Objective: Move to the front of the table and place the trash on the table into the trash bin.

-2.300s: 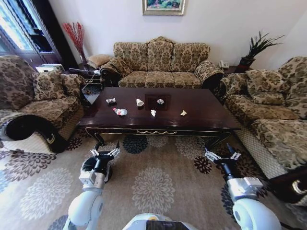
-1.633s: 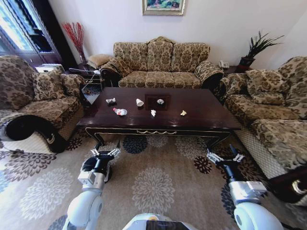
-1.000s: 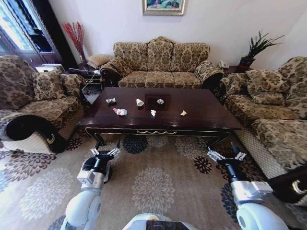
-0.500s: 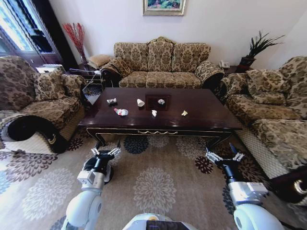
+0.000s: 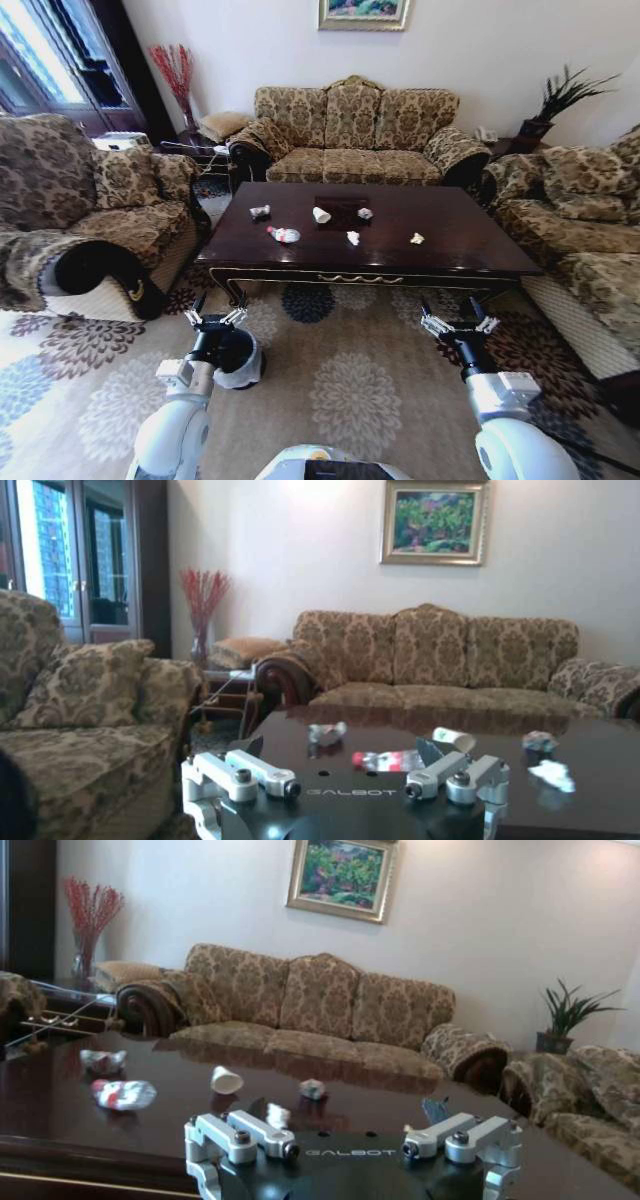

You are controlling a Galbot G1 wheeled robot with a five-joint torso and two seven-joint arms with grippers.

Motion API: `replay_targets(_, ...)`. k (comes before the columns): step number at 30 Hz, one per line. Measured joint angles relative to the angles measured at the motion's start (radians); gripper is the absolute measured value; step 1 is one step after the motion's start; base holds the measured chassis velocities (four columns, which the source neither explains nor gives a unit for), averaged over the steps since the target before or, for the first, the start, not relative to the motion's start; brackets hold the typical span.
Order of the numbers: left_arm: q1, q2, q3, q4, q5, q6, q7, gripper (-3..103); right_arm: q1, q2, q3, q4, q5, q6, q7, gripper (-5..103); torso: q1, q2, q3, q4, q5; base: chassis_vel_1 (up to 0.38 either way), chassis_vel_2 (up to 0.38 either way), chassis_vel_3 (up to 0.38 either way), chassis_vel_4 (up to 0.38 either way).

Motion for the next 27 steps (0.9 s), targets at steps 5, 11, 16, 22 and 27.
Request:
replay_targets(5,0.000,0.000,-0.002,0.016,-0.001,-0.011,-0.002,100,0.000,0.003,-0.003,0.001,-0.007,-0.003,-0.002,100,0.000,0.000,0.000,-0.0001,-0.0001,0.348,0.348,-0.353,-0.367)
replay_targets(11,0.000,0.000,-0.004,0.037,-0.003,-0.020,-0.005,100,0.006,0.002,-0.003,-0.007,0.016,0.007,0.001,100,0.000,0.000,0.000,-0.0002,-0.0011,0.274,0.259,-0.272,-0.244)
replay_targets(16,-0.002,0.000,-0.009,0.063,-0.008,-0.029,-0.006,100,0.015,-0.001,0.003,-0.018,0.045,0.008,0.009,100,0.000,0.000,0.000,0.0000,-0.0004,0.088,0.051,-0.022,-0.047)
replay_targets(22,-0.056,0.009,-0.007,0.182,-0.029,-0.028,-0.017,100,0.022,-0.002,0.005,-0.031,0.047,0.013,0.012,100,0.000,0.000,0.000,-0.0004,0.0003,-0.060,-0.074,0.032,0.039)
replay_targets(27,-0.150,0.035,-0.003,0.343,-0.048,0.002,-0.011,100,0.026,0.000,0.002,-0.034,0.047,0.019,0.012,100,0.000,0.000,0.000,-0.0002,-0.0010,0.000,0.000,0.000,0.000)
